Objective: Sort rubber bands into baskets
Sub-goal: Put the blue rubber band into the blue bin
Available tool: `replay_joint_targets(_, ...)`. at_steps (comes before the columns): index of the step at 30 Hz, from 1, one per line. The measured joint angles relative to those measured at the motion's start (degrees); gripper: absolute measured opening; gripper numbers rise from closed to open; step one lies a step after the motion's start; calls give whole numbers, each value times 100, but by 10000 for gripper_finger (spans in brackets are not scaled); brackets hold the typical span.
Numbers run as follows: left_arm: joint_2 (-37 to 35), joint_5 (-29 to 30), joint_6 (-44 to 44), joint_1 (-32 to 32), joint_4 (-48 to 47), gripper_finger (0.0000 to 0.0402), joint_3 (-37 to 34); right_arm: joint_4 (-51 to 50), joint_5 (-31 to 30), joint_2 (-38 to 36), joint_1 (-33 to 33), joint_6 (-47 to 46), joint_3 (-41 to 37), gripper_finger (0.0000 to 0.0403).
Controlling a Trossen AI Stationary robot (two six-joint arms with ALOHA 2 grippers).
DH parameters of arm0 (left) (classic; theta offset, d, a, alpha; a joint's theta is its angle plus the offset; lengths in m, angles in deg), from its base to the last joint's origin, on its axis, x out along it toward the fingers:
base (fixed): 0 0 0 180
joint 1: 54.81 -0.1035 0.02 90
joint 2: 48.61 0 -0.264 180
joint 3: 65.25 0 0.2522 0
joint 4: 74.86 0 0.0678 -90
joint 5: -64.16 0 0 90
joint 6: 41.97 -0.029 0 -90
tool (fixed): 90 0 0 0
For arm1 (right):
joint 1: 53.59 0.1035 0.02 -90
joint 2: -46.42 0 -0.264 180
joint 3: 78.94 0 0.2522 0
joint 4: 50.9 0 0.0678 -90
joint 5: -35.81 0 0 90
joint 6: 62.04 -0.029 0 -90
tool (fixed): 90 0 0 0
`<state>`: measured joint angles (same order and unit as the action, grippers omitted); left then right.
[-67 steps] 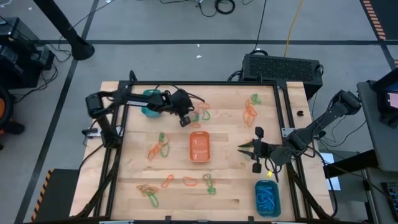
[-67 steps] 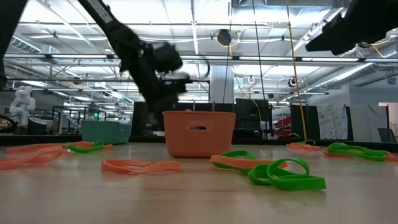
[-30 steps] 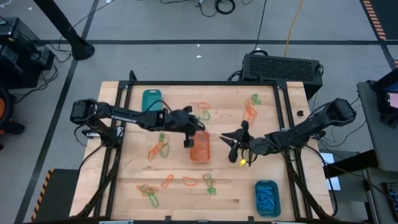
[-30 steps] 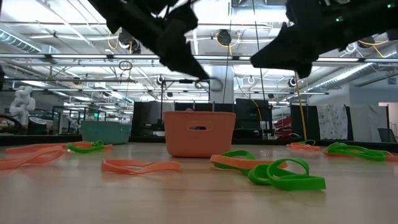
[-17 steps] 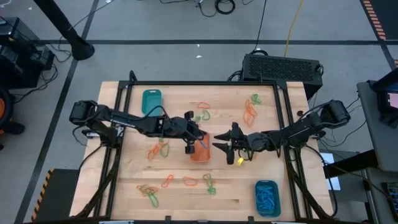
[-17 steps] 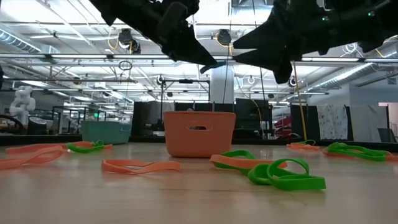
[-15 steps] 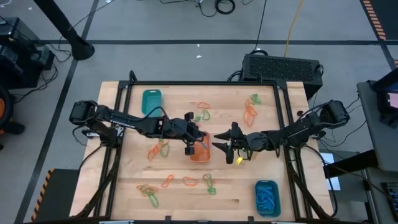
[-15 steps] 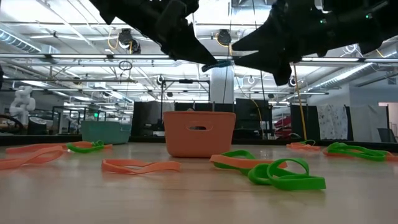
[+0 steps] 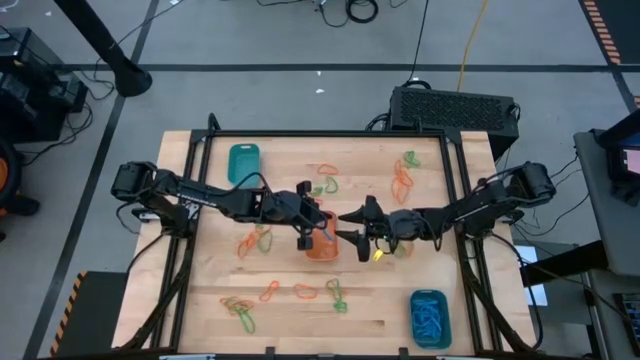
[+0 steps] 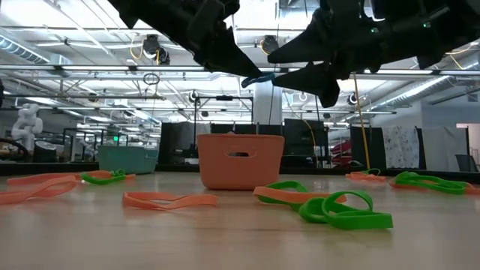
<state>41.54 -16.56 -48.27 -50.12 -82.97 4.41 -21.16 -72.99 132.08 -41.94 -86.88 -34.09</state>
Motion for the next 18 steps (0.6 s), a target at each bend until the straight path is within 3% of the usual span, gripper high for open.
replay_joint_targets(6, 0, 0, 2, 37, 2, 1, 0, -37, 144, 46, -46, 13, 40, 195)
replay_joint_targets(16, -2, 0, -2, 33, 138, 10, 0, -68, 255, 46, -46, 184, 39, 20)
replay_joint_targets(18, -2, 0, -32, 35, 140, 21, 0, -37, 269, 46, -46, 278, 39, 8)
